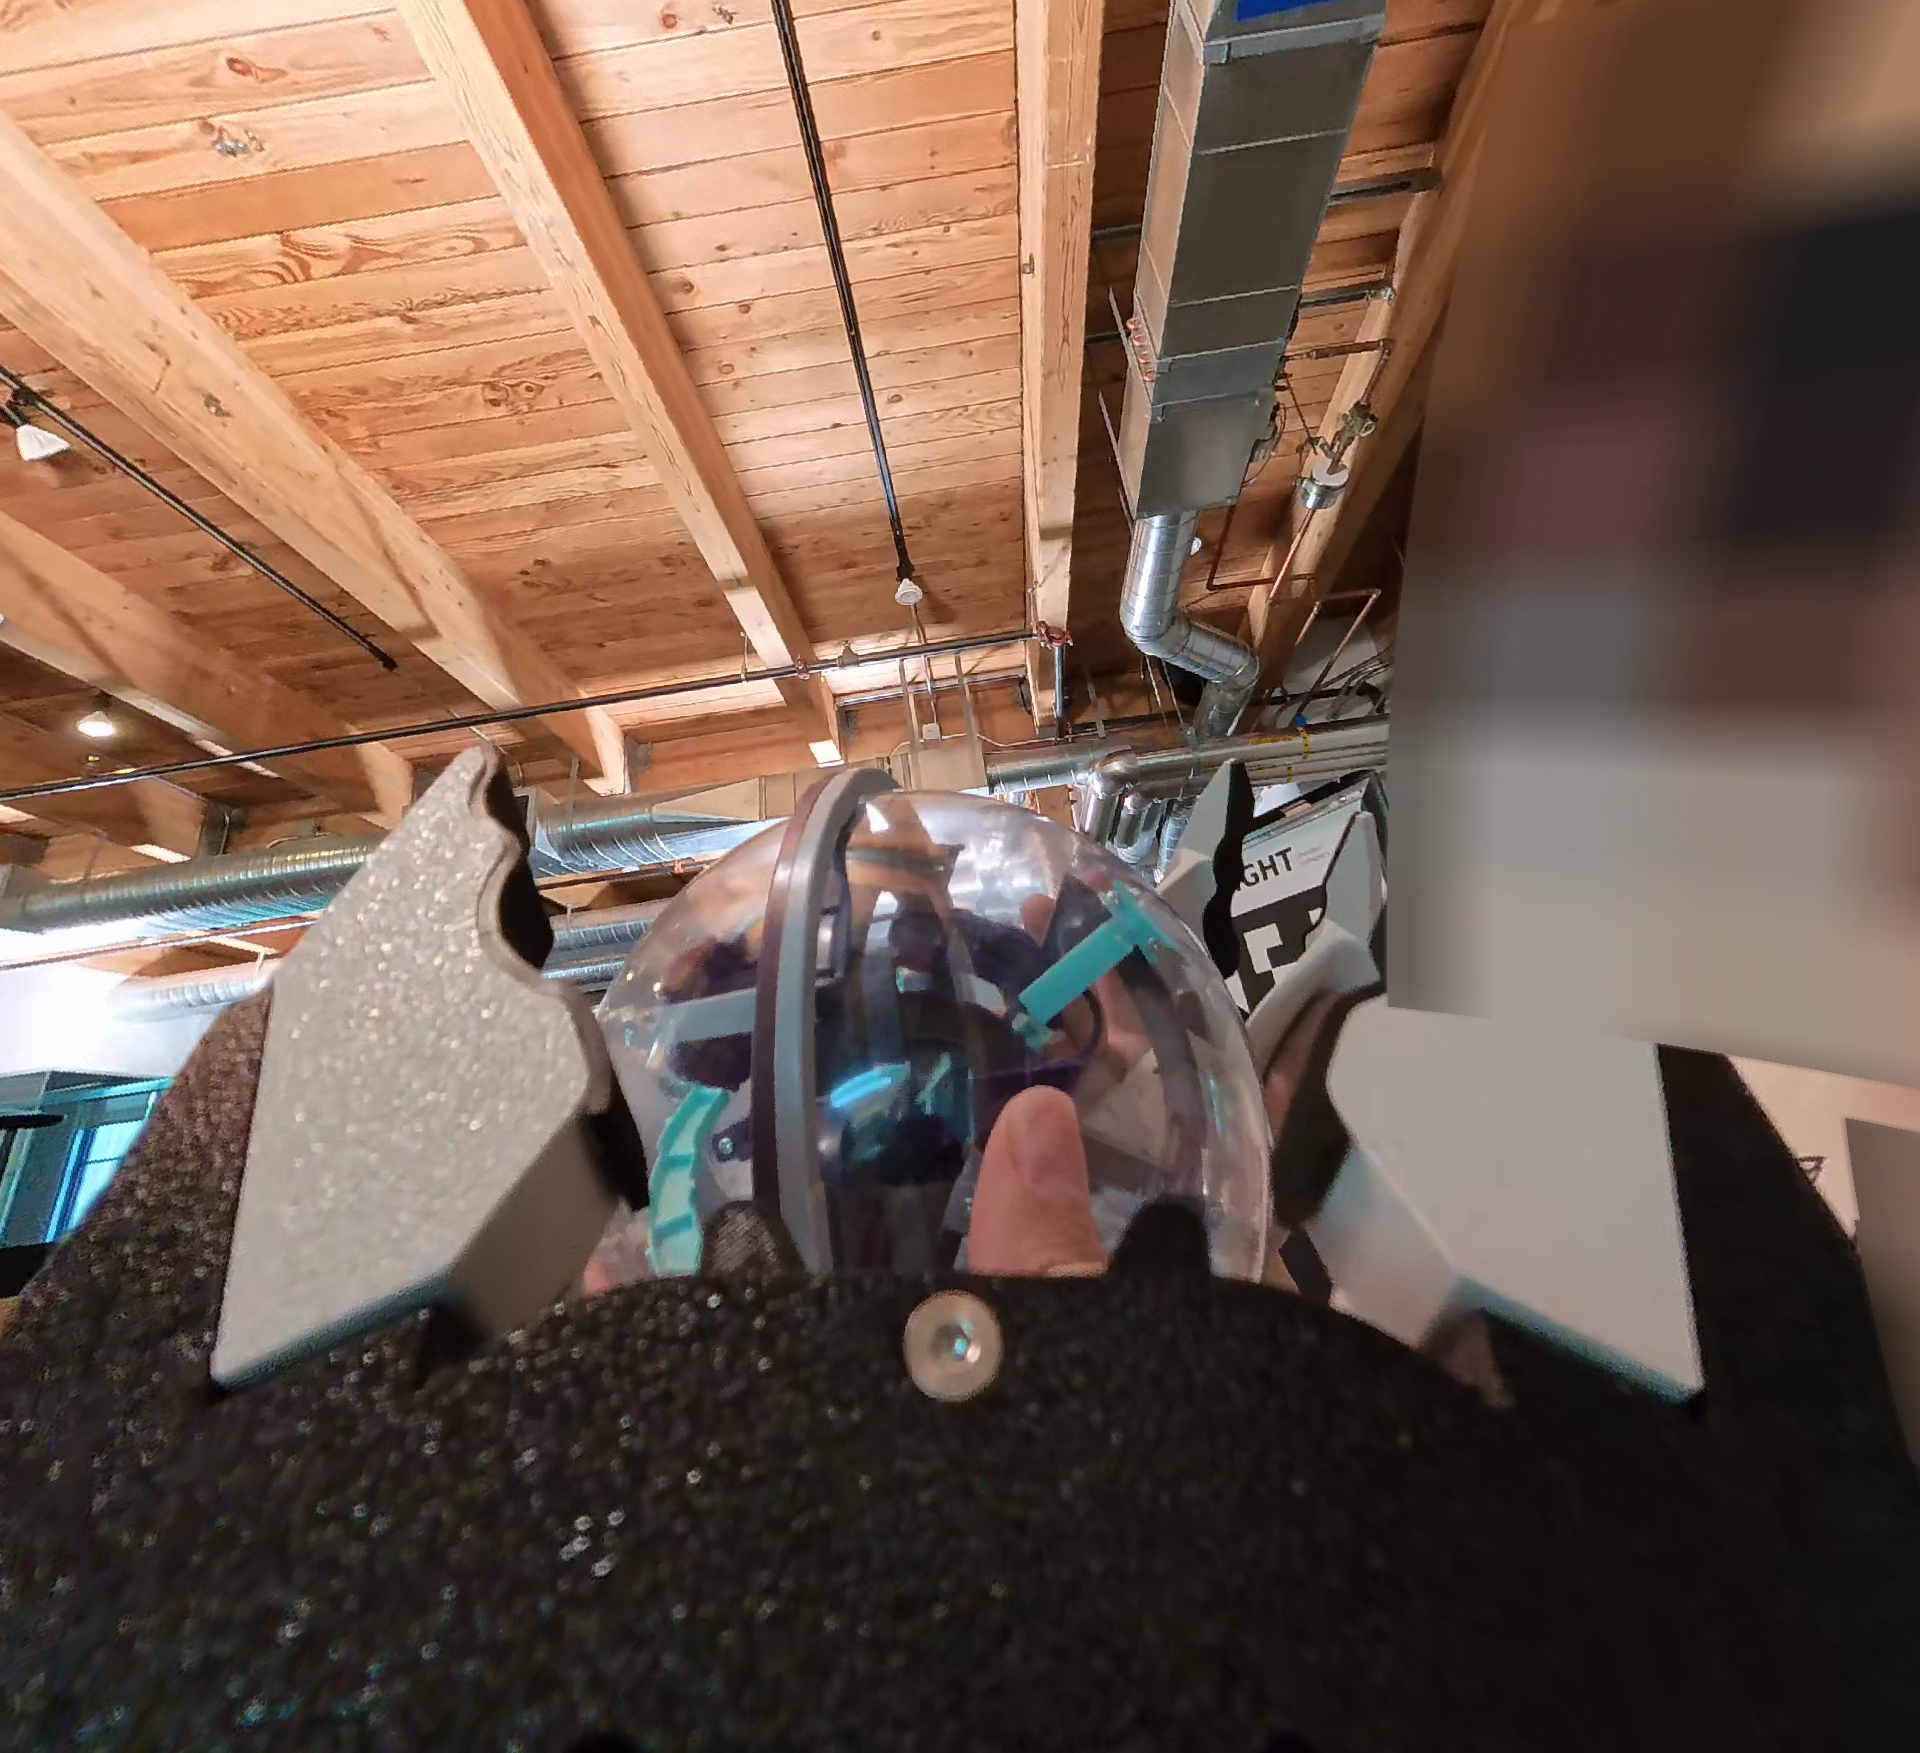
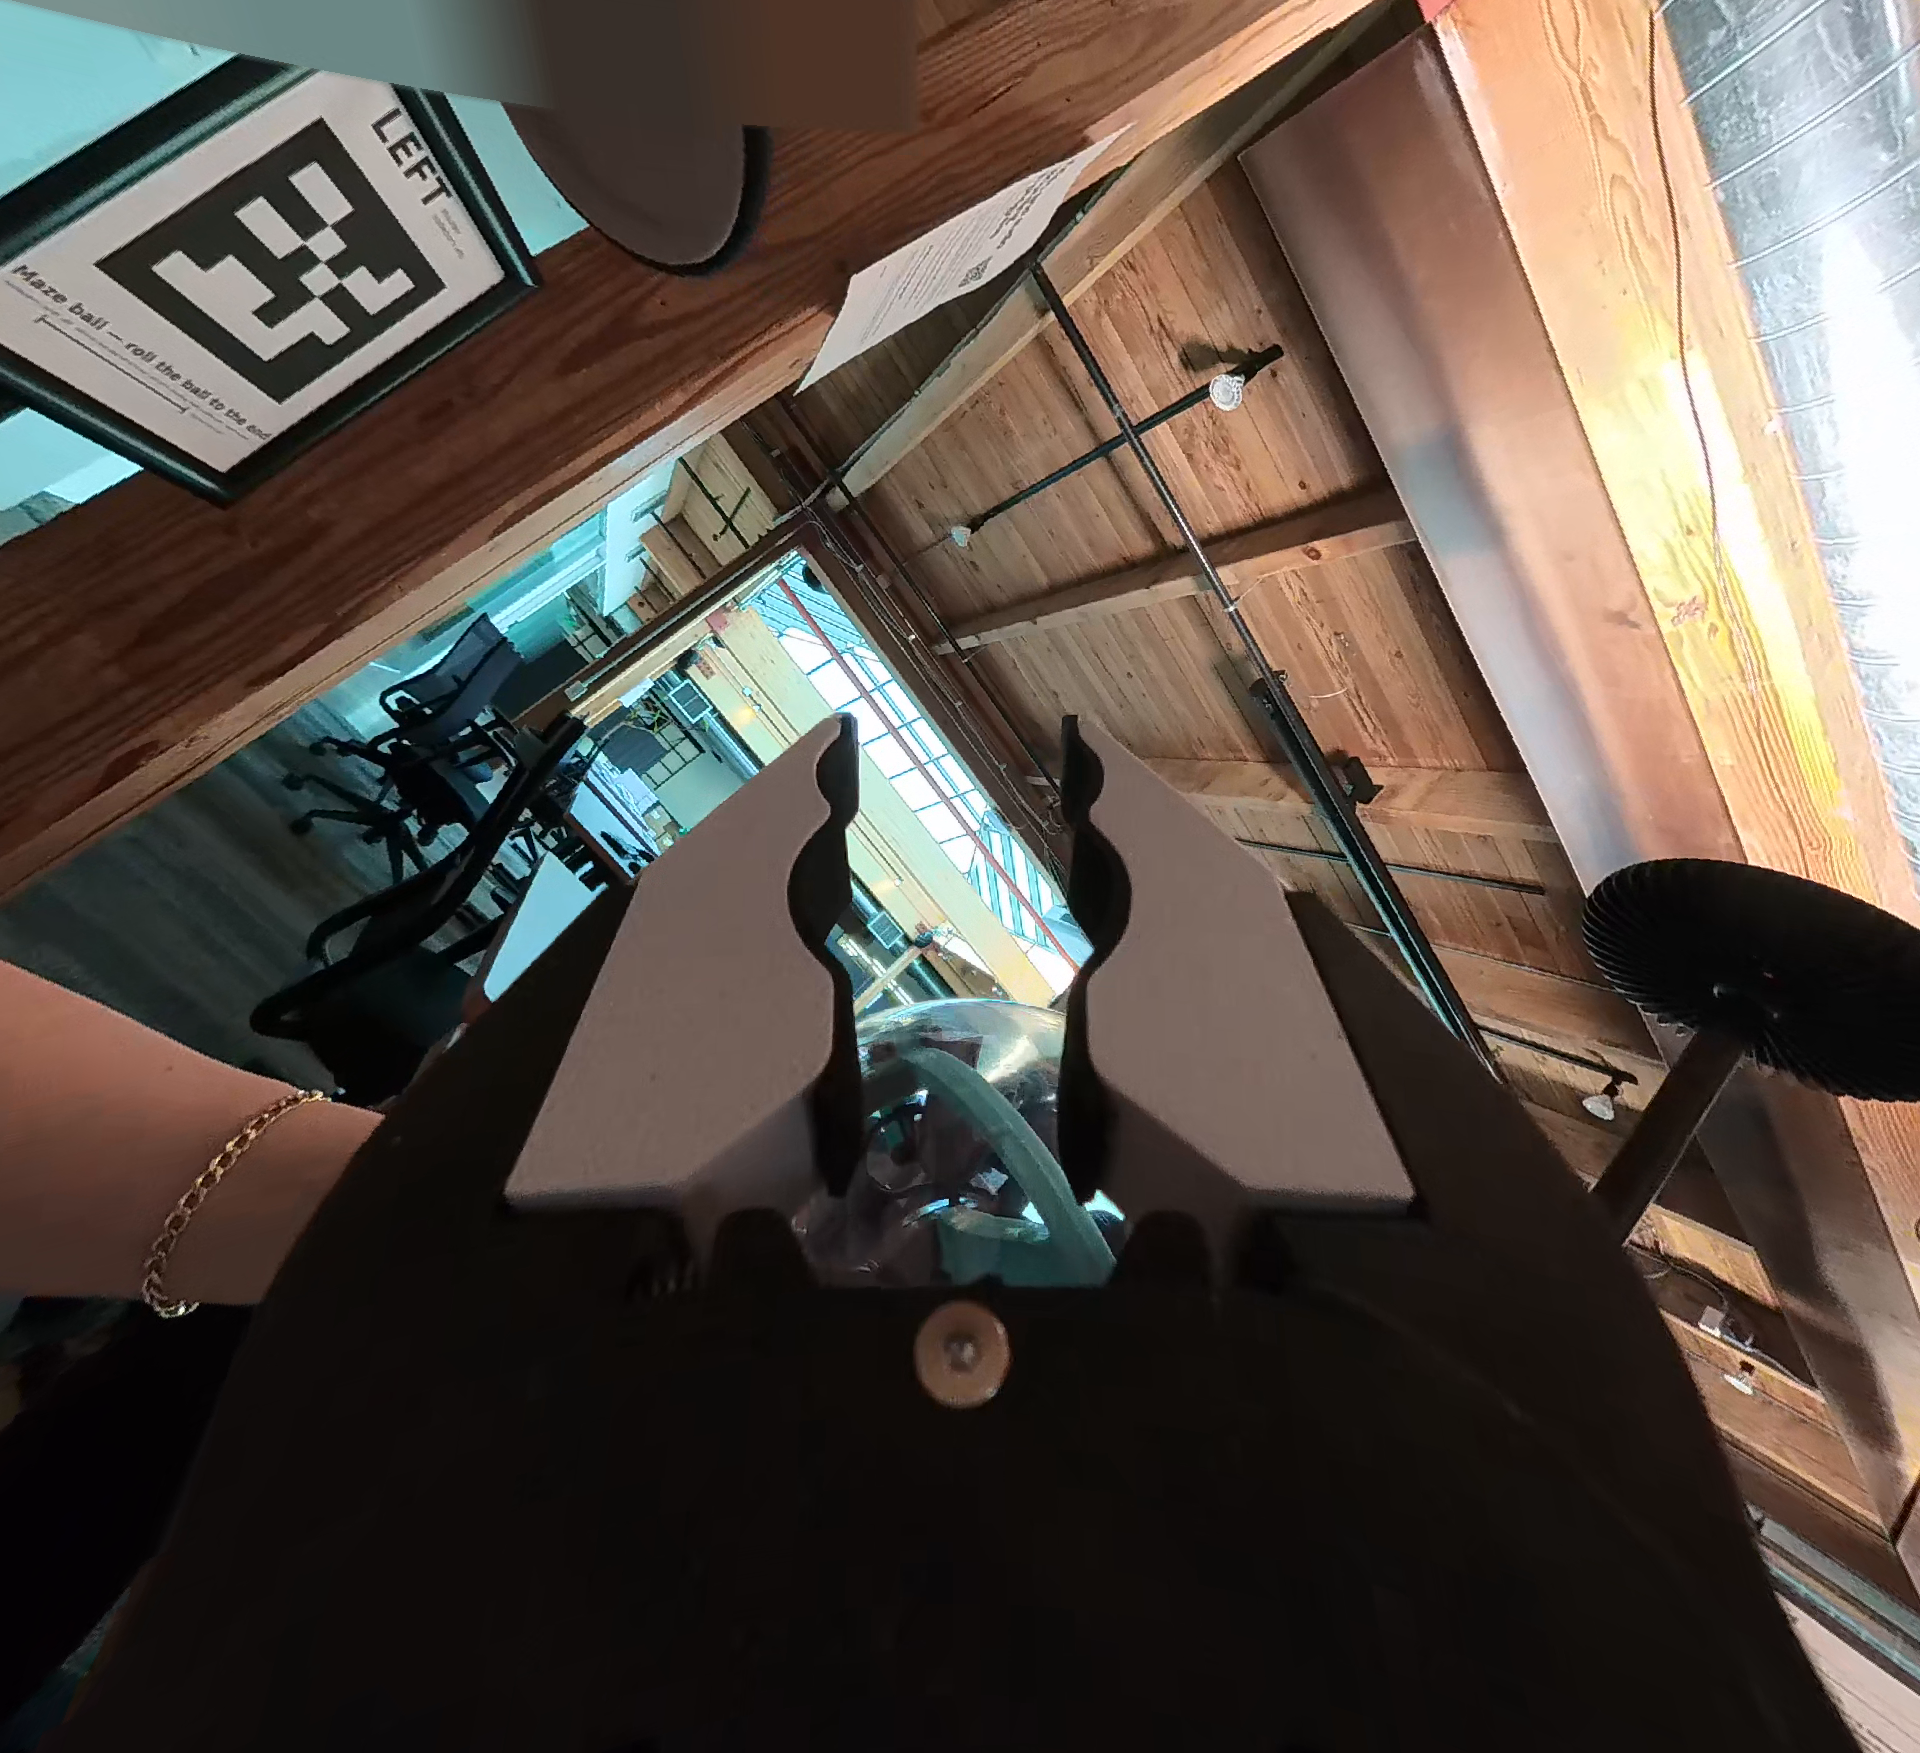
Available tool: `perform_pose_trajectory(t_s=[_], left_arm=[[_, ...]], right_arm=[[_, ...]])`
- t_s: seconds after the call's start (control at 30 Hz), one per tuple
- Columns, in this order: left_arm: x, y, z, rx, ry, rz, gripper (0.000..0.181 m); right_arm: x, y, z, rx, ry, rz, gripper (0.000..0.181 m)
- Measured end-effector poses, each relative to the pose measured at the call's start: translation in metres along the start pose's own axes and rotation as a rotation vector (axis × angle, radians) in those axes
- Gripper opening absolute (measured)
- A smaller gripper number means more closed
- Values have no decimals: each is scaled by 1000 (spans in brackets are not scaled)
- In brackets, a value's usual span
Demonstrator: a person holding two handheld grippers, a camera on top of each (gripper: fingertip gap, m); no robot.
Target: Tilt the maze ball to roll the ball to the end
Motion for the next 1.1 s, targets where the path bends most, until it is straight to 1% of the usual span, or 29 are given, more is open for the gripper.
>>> perform_pose_trajectory(t_s=[0.17, 0.27, 0.37, 0.53, 0.67, 0.73, 0.83, 0.97, 1.03, 1.1], left_arm=[[0, -5, 7, -10, -65, -32, 156], [-1, -9, 10, -20, -82, -45, 156], [-4, -17, 18, -56, -125, -82, 157], [-19, -38, 40, -133, -234, -168, 157], [-41, -58, 65, -292, -330, -237, 157], [-52, -69, 76, -338, -357, -286, 157], [-67, -80, 89, -356, -402, -341, 157], [-89, -92, 108, -394, -504, -419, 157], [-97, -96, 115, -391, -539, -441, 157], [-102, -98, 120, -391, -558, -455, 157]], right_arm=[[0, 3, 8, 8, -33, 16, 37], [0, 6, 14, 15, -56, 27, 37], [-1, 12, 26, 32, -116, 56, 39], [-8, 19, 66, 102, -260, 68, 46], [-20, 18, 107, 221, -378, 64, 53], [-27, 18, 127, 261, -431, 72, 54], [-38, 19, 152, 310, -490, 94, 56], [-54, 8, 185, 416, -577, 66, 59], [-59, 5, 195, 457, -595, 67, 59], [-60, 4, 199, 501, -585, 81, 59]])
Point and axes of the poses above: each gripper's, where its closed fingertips meet, x out along the fingers, z out of its underside, y = z × x across the jaws, the point moved 2 cm from there along -x, back along the fingers, and after that the axes turned 1 degree about -y, right-handed, at the moved point
